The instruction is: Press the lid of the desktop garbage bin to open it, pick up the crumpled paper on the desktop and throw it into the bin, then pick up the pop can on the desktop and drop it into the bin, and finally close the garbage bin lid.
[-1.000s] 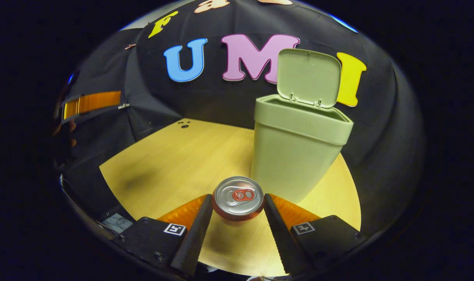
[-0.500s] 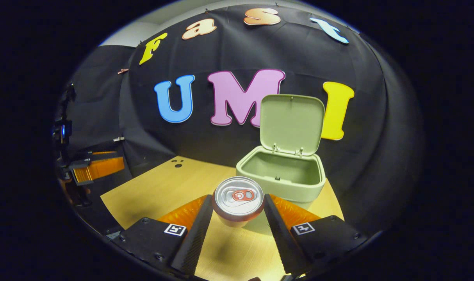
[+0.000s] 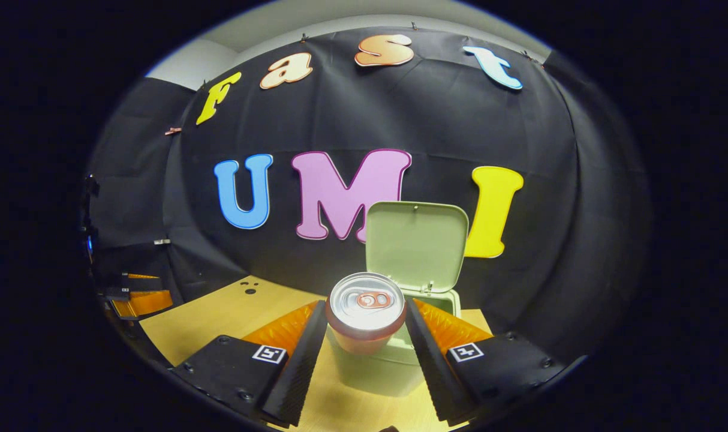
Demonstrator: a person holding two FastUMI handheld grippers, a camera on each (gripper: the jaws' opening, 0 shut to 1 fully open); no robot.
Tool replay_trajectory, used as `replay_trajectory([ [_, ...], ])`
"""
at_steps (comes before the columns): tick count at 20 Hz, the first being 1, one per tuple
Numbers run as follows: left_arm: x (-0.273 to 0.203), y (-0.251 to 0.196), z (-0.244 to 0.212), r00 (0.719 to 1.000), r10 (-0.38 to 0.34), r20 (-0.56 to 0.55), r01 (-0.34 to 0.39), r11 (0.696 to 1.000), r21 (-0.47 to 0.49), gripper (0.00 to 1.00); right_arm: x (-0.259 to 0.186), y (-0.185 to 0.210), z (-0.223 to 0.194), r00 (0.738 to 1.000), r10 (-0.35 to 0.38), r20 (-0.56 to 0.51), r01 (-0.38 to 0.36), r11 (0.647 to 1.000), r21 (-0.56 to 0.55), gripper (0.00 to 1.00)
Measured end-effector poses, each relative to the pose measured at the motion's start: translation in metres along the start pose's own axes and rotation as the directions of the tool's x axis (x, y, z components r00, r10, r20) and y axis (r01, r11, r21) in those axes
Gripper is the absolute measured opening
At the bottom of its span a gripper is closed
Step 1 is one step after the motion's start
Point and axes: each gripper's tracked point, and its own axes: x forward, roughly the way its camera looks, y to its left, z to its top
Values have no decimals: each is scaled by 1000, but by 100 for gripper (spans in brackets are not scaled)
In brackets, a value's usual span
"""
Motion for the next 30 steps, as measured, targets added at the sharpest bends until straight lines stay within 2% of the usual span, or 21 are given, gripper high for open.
replay_trajectory([
  [8,2,1,4,1000,11,3,-11,1000,12,96,33,-54,9,996,-93,16,93,996,-9,82],
  [11,1,1,2,1000,17,-4,-17,1000,16,96,45,-68,-9,992,-120,-39,119,992,-30,82],
  [18,-2,1,-5,1000,26,-17,-26,1000,14,96,57,-77,-58,973,-144,-183,143,990,-23,83],
  [30,0,5,-10,999,45,-31,-45,999,0,96,67,-79,-95,947,-165,-276,159,986,-44,83],
])
